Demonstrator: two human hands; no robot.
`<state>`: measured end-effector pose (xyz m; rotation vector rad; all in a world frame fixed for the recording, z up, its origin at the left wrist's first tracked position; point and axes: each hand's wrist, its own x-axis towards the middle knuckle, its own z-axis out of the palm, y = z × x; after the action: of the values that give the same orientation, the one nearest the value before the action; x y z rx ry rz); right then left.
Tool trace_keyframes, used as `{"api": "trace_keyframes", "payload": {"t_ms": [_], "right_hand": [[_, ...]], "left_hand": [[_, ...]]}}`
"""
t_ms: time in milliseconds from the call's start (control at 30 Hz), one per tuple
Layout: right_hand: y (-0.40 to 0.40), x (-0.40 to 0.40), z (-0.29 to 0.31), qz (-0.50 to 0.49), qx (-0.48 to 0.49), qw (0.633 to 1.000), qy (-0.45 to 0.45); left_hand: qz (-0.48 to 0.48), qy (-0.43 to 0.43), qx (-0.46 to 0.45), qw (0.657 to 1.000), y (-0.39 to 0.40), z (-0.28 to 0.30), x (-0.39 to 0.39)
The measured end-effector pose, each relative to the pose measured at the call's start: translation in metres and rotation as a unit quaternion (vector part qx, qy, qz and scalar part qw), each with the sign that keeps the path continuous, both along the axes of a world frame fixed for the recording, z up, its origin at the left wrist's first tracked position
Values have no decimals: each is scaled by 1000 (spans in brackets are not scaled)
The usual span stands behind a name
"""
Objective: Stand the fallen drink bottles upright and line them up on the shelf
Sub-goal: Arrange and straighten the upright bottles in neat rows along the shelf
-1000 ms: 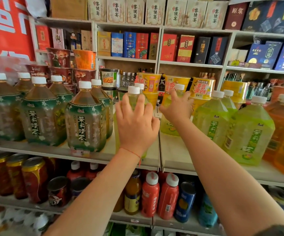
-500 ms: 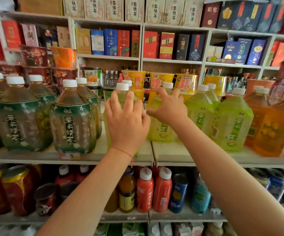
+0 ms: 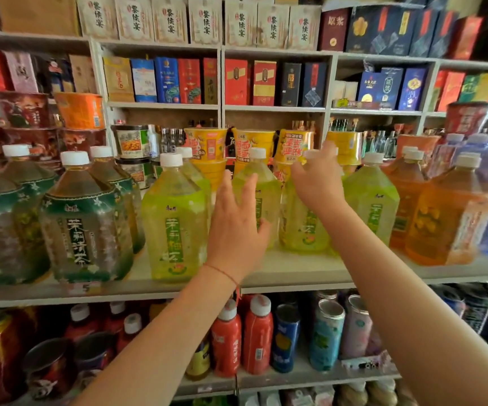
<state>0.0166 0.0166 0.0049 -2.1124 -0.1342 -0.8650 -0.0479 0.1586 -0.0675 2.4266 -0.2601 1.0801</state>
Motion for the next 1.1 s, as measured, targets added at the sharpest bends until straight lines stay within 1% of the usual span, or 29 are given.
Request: {"api": "trace_keyframes", "payload": {"t_ms": [33, 100, 167, 267, 333, 400, 467, 533, 600, 700, 733, 767, 833, 867, 933, 1000, 1033, 1100], "right_hand": [[-4, 5, -1, 12, 13, 1000, 20], [-11, 12, -1, 15, 10, 1000, 15], [-19, 17, 3, 39, 16, 999, 15], [-30, 20, 8, 74, -14, 996, 50], [-35, 17, 7, 124, -11, 990, 66], [-39, 13, 6, 168, -23, 983, 64], [-43, 7, 6, 186, -49, 980, 47], [-47, 1, 6, 203, -32, 978, 40], [-50, -5, 6, 247, 19, 968, 50], [-40, -13, 4, 317, 24, 948, 34], [-33, -15, 4, 320, 27, 947, 23], [-27, -15, 3, 321, 35, 946, 17], [-14, -15, 2, 330, 49, 943, 14], [-7, -14, 2, 338, 50, 940, 20], [6, -12, 3, 350, 43, 935, 31], [17, -8, 4, 339, 28, 940, 26], [21, -7, 4, 329, 28, 944, 22], [24, -3, 1, 331, 53, 942, 20]], "left_hand": [[17, 22, 7, 1000, -2, 0, 7], [50, 50, 40, 997, -2, 0, 20], [66, 59, 50, 995, -2, 1, 28], [72, 53, 39, 995, -3, -1, 35], [73, 50, 24, 996, -3, -2, 37], [72, 54, 11, 996, -3, -2, 37], [68, 56, 10, 996, -5, -2, 35], [50, 53, -3, 997, -4, -1, 32], [13, 52, -51, 997, -5, 0, 29], [-63, 57, -169, 982, -7, 1, 26], [-92, 61, -220, 969, -8, 2, 25], [-119, 67, -283, 949, -10, 2, 23], [-154, 86, -409, 895, -9, 3, 21], [-160, 97, -454, 871, -8, 3, 19], [-175, 104, -497, 844, -6, 3, 14], [-198, 104, -515, 828, -5, 3, 10], [-201, 108, -516, 826, -4, 4, 9], [-194, 119, -496, 838, -5, 4, 8]]}}
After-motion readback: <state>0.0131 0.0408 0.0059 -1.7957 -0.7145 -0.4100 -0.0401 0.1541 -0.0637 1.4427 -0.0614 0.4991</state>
